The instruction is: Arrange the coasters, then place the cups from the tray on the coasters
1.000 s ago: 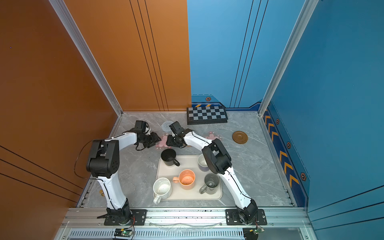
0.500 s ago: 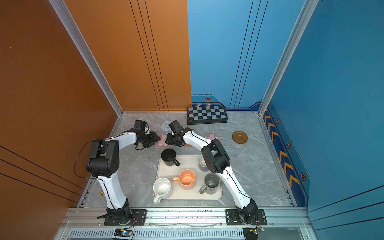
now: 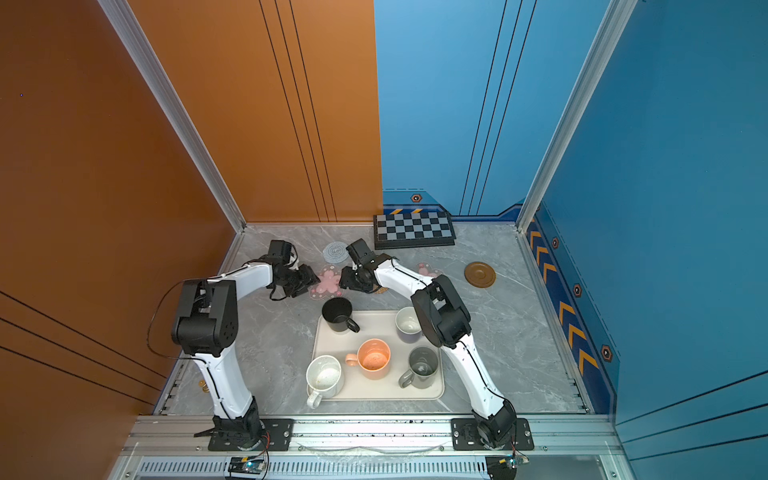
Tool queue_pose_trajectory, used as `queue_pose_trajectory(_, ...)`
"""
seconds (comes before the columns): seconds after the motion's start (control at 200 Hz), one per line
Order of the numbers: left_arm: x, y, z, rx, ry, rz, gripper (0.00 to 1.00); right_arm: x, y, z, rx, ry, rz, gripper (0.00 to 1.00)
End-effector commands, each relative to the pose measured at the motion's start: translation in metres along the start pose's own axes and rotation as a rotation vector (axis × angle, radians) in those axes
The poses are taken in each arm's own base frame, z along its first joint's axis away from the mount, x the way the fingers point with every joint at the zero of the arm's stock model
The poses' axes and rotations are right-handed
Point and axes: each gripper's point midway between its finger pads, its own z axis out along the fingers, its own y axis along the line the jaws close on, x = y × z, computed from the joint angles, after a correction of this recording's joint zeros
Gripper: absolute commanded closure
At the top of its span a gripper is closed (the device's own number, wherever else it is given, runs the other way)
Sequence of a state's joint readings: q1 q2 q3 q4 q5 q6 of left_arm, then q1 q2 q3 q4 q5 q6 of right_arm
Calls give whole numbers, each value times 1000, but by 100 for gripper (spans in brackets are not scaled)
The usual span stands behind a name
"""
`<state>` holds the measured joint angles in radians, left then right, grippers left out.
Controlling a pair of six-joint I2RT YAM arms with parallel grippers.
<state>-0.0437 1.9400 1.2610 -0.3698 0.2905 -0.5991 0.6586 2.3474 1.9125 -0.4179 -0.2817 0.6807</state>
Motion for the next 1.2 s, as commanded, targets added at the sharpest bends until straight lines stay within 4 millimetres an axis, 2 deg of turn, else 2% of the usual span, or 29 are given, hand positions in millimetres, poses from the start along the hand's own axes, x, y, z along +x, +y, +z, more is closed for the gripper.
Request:
queue_pose_trajectory(0.0, 9, 21, -19, -115, 17, -4, 41, -13, 2, -32, 18, -52, -26, 43)
queue_pose_trajectory(0.075, 3, 17, -32, -132, -5, 27, 42, -16, -1, -44, 29, -68, -40, 43)
queue_pose_trajectory(0.15, -3, 5, -42, -114, -19, 66, 42, -22, -7, -61, 43, -95, -43, 44)
queue_pose_trajectory(0.165, -4, 2, -43, -109, -21, 74, 42, -16, -16, -61, 60, -82, -38, 44)
queue_pose_trajectory(0.255, -13, -18, -51, -78, -42, 136, 43, -16, -38, -81, 105, -103, -32, 44)
queue_pose_trajectory(0.275, -16, -22, -52, -71, -46, 150, 44, -21, -38, -96, 105, -128, -34, 45)
queue_pose_trajectory(0.415, -28, -50, -55, -17, -66, 205, 48, -21, -83, -142, 175, -178, 3, 45)
queue_pose_trajectory(0.531, -38, -69, -52, 7, -84, 239, 51, -21, -130, -184, 243, -236, 74, 45)
queue_pose_trajectory(0.701, -48, -105, -32, 40, -92, 305, 57, -17, -203, -244, 344, -326, 206, 46)
queue_pose_trajectory(0.841, -55, -136, -7, 68, -92, 335, 60, -7, -248, -274, 407, -362, 293, 46)
queue_pose_trajectory(0.921, -63, -146, 4, 69, -109, 317, 62, -2, -266, -284, 436, -374, 327, 46)
queue_pose_trajectory(0.986, -67, -146, 20, 53, -110, 279, 65, 2, -279, -289, 456, -375, 344, 47)
queue_pose_trajectory(1.191, -72, -150, 56, 39, -106, 238, 68, 3, -305, -286, 495, -352, 384, 48)
